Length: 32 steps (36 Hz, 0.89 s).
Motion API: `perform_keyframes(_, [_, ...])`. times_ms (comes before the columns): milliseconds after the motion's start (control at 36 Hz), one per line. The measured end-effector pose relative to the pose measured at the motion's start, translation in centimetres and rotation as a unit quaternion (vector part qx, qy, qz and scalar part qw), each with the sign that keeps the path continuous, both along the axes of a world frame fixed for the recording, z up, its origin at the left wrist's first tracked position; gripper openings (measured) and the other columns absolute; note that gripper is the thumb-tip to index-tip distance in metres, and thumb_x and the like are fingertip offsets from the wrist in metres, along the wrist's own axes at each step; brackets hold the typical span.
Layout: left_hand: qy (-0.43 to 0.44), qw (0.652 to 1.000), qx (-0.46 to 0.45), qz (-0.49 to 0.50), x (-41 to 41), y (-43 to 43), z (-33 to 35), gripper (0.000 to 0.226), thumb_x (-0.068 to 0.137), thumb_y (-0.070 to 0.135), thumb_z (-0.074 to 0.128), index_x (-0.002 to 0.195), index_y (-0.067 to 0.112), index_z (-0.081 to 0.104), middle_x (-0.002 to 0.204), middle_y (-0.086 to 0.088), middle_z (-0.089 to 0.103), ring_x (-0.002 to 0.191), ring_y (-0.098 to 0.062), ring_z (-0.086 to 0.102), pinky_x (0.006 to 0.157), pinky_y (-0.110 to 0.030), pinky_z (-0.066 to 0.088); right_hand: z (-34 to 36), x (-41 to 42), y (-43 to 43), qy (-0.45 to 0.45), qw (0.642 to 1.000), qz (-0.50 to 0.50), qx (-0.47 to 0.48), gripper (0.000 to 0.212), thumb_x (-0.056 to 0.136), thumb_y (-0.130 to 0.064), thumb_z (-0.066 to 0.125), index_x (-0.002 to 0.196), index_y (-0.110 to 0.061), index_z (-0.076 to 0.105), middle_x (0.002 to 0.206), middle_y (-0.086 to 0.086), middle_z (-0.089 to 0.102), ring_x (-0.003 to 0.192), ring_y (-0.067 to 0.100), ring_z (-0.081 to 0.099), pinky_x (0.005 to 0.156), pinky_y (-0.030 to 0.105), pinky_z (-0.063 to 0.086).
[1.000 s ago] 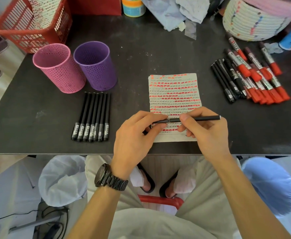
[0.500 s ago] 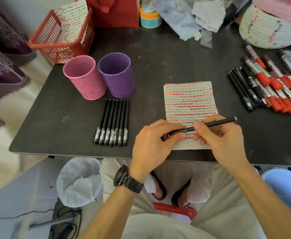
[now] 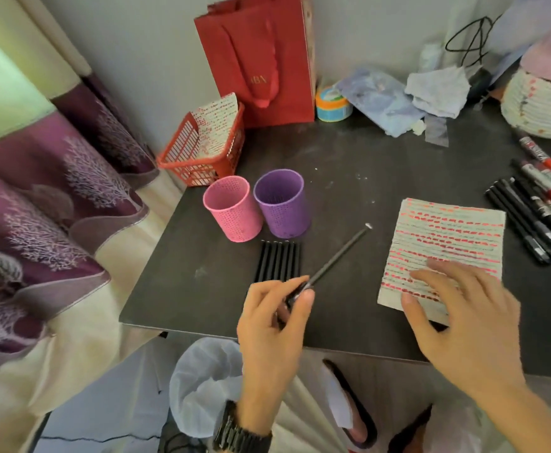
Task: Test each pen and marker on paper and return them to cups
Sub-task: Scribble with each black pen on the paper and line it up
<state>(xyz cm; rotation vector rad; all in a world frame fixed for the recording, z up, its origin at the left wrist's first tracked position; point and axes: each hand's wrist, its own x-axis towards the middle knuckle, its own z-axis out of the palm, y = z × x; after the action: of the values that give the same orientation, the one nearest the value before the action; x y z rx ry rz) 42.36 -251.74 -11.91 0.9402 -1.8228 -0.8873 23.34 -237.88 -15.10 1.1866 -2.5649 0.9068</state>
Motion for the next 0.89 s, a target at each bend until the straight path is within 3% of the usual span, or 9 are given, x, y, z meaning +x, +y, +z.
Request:
perform_keyframes(56, [-0.010, 0.998, -0.001, 0.056, 2.0, -1.2, 0.4, 0.013, 0.090, 0.039, 0.073, 0.101, 0.047, 0.074, 0.095, 0.012, 0.061, 0.071, -0.011, 0.057, 0.067, -0.009, 0.043, -0.2, 0.1, -0.5, 0.004, 0.997, -0.018, 0.073, 0.053, 0.088, -0.054, 0.046, 0.126, -0.023, 0.068, 0.139, 0.007, 0.060, 0.135, 0.032, 0.046, 0.106, 0.054, 0.034])
perform_keyframes(139, [-0.066, 0.989, 0.014, 0.128, 4.7, -3.3, 0.4, 0.015, 0.090, 0.042, 0.068, 0.102, 0.050, 0.069, 0.093, 0.016, 0.060, 0.079, -0.008, 0.059, 0.069, -0.008, 0.042, -0.5, 0.1, -0.7, 0.015, 0.995, -0.007, 0.103, 0.057, 0.089, -0.055, 0.041, 0.129, -0.023, 0.066, 0.141, 0.008, 0.060, 0.134, 0.032, 0.046, 0.108, 0.056, 0.037])
perform_keyframes(278, [-0.175, 0.967, 0.033, 0.184, 7.2, -5.7, -0.8, 0.025, 0.095, 0.045, 0.063, 0.116, 0.036, 0.073, 0.098, 0.016, 0.060, 0.090, -0.009, 0.060, 0.073, -0.020, 0.043, -0.8, -0.1, -0.5, 0.013, 0.993, -0.001, 0.121, 0.058, 0.089, -0.057, 0.041, 0.130, -0.024, 0.066, 0.143, 0.004, 0.059, 0.136, 0.029, 0.045, 0.110, 0.054, 0.036])
perform_keyframes(472, [-0.223, 0.959, 0.020, 0.174, 6.0, -5.6, -1.7, 0.021, 0.095, 0.041, 0.064, 0.115, 0.039, 0.072, 0.091, 0.009, 0.063, 0.091, -0.022, 0.058, 0.078, -0.038, 0.050, -0.5, -0.1, -0.4, -0.005, 0.992, 0.003, 0.125, 0.059, 0.089, -0.057, 0.043, 0.131, -0.024, 0.066, 0.145, 0.003, 0.058, 0.137, 0.029, 0.046, 0.111, 0.054, 0.035])
perform_keyframes(611, [-0.246, 0.949, 0.011, 0.199, 4.8, -5.6, -1.7, 0.019, 0.096, 0.046, 0.059, 0.109, 0.042, 0.072, 0.094, 0.012, 0.057, 0.092, -0.018, 0.051, 0.077, -0.033, 0.041, -0.3, 0.0, -0.4, -0.012, 0.991, 0.001, 0.132, 0.059, 0.089, -0.058, 0.040, 0.132, -0.026, 0.066, 0.147, 0.001, 0.056, 0.138, 0.028, 0.045, 0.112, 0.053, 0.034])
perform_keyframes(722, [-0.257, 0.948, 0.023, 0.189, 4.4, -5.6, -1.5, 0.020, 0.097, 0.046, 0.055, 0.104, 0.041, 0.073, 0.099, 0.011, 0.056, 0.096, -0.021, 0.055, 0.085, -0.043, 0.048, -0.2, -0.1, -0.4, -0.015, 0.991, 0.002, 0.131, 0.059, 0.089, -0.058, 0.041, 0.131, -0.026, 0.066, 0.146, 0.001, 0.057, 0.137, 0.028, 0.045, 0.111, 0.054, 0.035])
perform_keyframes(889, [-0.263, 0.946, 0.034, 0.184, 4.6, -5.5, -1.4, 0.017, 0.097, 0.038, 0.058, 0.106, 0.043, 0.071, 0.104, 0.009, 0.058, 0.096, -0.020, 0.055, 0.088, -0.047, 0.049, -0.5, 0.0, -0.4, -0.011, 0.993, 0.001, 0.117, 0.059, 0.088, -0.059, 0.039, 0.130, -0.026, 0.066, 0.145, 0.001, 0.058, 0.136, 0.028, 0.045, 0.110, 0.055, 0.036])
